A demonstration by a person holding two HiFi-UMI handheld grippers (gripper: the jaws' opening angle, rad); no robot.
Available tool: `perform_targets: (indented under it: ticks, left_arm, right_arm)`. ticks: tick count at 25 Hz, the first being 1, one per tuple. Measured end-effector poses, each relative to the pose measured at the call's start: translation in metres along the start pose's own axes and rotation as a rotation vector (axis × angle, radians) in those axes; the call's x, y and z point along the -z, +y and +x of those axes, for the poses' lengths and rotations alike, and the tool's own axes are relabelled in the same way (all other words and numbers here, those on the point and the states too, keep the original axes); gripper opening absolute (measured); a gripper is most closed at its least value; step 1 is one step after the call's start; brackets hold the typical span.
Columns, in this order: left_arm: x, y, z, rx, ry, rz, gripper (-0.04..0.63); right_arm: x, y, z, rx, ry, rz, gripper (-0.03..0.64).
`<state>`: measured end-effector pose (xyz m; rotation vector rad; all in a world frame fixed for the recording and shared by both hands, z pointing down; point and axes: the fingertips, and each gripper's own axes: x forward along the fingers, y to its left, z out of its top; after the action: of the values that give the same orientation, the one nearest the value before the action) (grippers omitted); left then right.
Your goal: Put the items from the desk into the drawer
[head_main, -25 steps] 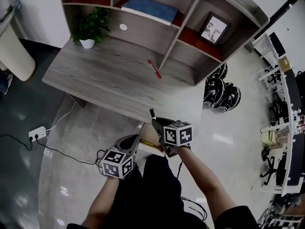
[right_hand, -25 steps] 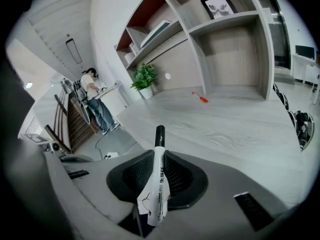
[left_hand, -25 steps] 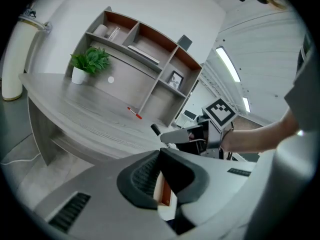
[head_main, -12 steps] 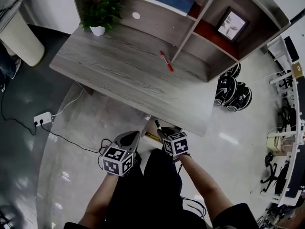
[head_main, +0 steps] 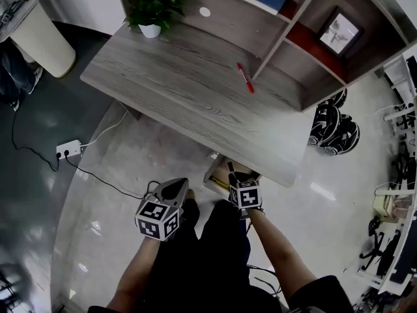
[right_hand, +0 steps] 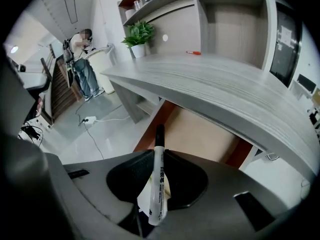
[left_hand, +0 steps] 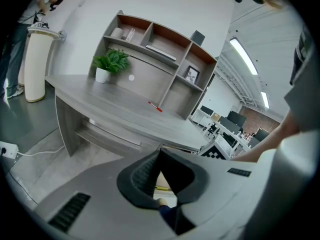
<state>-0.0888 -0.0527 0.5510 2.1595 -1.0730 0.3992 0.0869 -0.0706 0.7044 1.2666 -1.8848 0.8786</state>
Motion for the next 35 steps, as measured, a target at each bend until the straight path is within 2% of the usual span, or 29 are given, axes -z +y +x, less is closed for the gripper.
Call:
perform_targets:
  ticks: [6,9,19,25,30,35]
  left_arm:
    - [0.002,0.006,-0.003,-0.015,0.001,-0.012,0.023]
    - [0.001,0.003,0.0,-0.005,0.0,-0.007,0.023]
    - [-0.008,-0.004,0.005,0.033,-0.022,-0.004,0.023]
    - [-0.018,-0.012,0.007,0.082,-0.042,-0.003,0.021]
    - [-0.029,-0.022,0.012,0.123,-0.053,0.032,0.018]
    - [-0.034,-0.022,0.017,0.108,-0.045,0.039,0.021]
  right_arm:
    - [0.007,-0.008,0.002,0.048,0.037,-0.03,0.081]
    - [0.003,-0.006,0.0,0.035,0.026,-0.024,0.156]
    - [-0.003,0.008,-0.022,-0.009,-0.007,0.064,0.163]
    - [-0.03,0.034,-0.047,-0.087,-0.132,0.155,0.152]
    - [-0.072,0.049,-0.069,-0.119,-0.251,0.158,0.127]
    - [-0.106,0.05,-0.09,-0.148,-0.314,0.144,0.127]
